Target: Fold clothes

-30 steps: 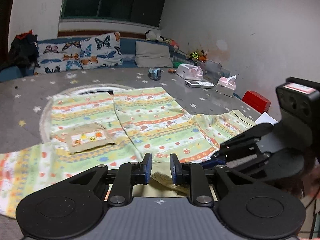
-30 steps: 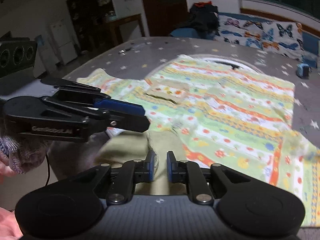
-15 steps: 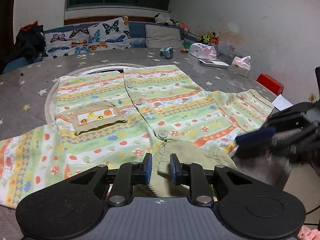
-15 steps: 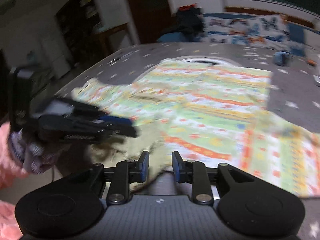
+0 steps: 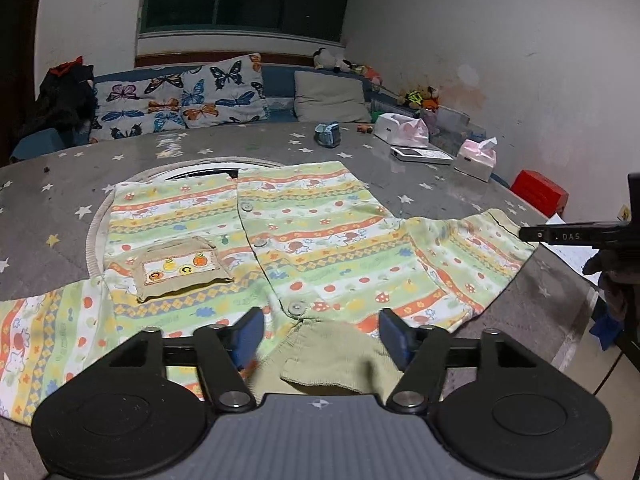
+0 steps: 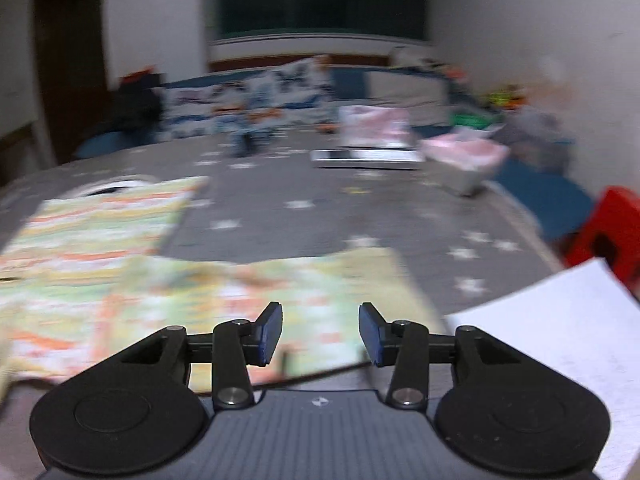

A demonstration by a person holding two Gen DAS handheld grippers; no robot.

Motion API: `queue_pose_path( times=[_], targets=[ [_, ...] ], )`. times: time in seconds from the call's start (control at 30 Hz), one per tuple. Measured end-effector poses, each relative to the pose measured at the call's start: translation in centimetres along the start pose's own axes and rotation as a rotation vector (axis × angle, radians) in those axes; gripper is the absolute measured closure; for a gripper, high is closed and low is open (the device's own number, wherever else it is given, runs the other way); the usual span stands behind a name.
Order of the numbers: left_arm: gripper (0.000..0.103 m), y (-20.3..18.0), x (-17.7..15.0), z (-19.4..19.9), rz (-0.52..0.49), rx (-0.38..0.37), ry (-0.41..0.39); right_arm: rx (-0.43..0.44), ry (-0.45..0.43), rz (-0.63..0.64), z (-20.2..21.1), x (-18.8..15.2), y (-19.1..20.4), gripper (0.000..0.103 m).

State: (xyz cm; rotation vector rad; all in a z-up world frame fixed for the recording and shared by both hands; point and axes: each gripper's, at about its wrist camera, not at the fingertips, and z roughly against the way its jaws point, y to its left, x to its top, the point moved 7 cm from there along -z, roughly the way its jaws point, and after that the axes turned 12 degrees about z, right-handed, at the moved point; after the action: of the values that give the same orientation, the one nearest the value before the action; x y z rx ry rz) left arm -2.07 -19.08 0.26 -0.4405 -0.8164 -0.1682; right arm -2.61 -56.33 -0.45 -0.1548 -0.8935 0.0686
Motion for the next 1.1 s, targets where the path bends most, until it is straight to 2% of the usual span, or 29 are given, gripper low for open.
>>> queue_pose_path(
  times=[0.13, 0.43, 0.57, 0.67, 0.87, 1.1],
  targets=[
    [0.03, 0.2, 0.0, 0.0, 0.02, 0.012, 0.001, -0.074, 0.02, -0.048, -1.3, -1.0, -3.1, 0.059],
    [0.024, 0.2, -0.3, 0.0, 0.032, 0.034, 0.008, -0.052, 0.048, -0.114, -3.3, -2.1, -4.5, 0.061],
    [0.024, 0.6, -0.4, -0.1, 0.045, 0.044, 0.01, -0.017, 0.041, -0.144, -2.9, -2.0, -4.2, 0.085],
    [0.022, 1.0, -0.3, 0.0, 0.06, 0.051, 0.006, 0.006, 0.025, -0.156, -2.2, -1.5, -3.8, 0.093],
    [0.02, 1.6, -0.3, 0.3, 0.069, 0.064, -0.011, 0.128, -0.076, -0.125, 0.9, 2.4, -0.3, 0.095],
    [0.019, 2.9, -0.3, 0.9, 0.103, 0.076, -0.031, 0.341, -0.19, 0.023, 4.7, 8.9, 8.0, 0.095]
  ],
)
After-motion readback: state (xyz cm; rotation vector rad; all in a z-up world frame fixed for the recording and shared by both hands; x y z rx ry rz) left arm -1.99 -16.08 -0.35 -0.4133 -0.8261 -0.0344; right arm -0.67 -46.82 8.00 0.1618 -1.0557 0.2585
